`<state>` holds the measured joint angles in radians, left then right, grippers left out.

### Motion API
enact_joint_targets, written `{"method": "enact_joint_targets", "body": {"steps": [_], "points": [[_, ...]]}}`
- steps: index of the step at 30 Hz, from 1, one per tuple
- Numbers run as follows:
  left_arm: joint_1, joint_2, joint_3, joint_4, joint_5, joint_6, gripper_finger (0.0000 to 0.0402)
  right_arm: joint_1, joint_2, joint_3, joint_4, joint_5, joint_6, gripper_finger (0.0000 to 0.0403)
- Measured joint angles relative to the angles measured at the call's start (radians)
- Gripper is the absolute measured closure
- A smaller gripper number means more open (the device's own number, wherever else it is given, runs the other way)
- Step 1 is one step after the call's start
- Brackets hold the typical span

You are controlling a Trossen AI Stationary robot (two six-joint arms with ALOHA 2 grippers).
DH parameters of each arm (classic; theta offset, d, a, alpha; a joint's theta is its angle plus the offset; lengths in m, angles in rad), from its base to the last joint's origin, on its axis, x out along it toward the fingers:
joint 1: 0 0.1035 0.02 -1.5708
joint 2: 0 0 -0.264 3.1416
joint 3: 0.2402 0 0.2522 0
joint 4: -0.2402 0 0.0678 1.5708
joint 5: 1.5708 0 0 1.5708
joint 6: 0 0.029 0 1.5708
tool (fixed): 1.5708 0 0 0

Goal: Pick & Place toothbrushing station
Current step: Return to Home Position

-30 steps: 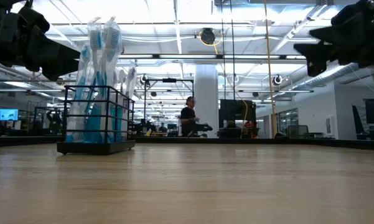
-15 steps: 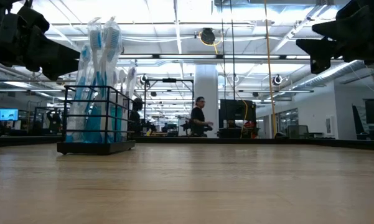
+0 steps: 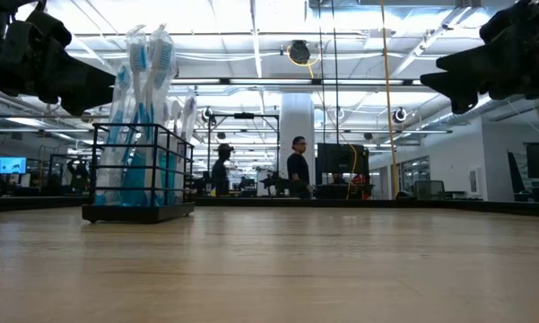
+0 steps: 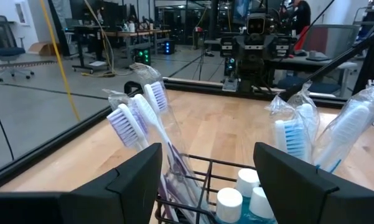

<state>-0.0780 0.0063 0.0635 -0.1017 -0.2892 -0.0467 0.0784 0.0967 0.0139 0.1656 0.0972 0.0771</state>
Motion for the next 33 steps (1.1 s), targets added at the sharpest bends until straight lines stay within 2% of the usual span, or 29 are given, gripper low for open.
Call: {"method": "enact_joint_targets", "body": {"steps": [4, 11, 33], "points": [[0.0, 0.0, 0.0, 0.0, 0.0, -0.008, 0.0139, 0.0, 0.0, 0.0, -0.024, 0.065, 0.041, 0.0206], [0.0, 0.0, 0.0, 0.0, 0.0, 0.022, 0.0139, 0.0, 0.0, 0.0, -0.085, 0.059, 0.136, 0.0206], [0.0, 0.0, 0.0, 0.0, 0.0, 0.043, 0.0139, 0.0, 0.0, 0.0, -0.073, 0.059, 0.12, 0.0206]]}}
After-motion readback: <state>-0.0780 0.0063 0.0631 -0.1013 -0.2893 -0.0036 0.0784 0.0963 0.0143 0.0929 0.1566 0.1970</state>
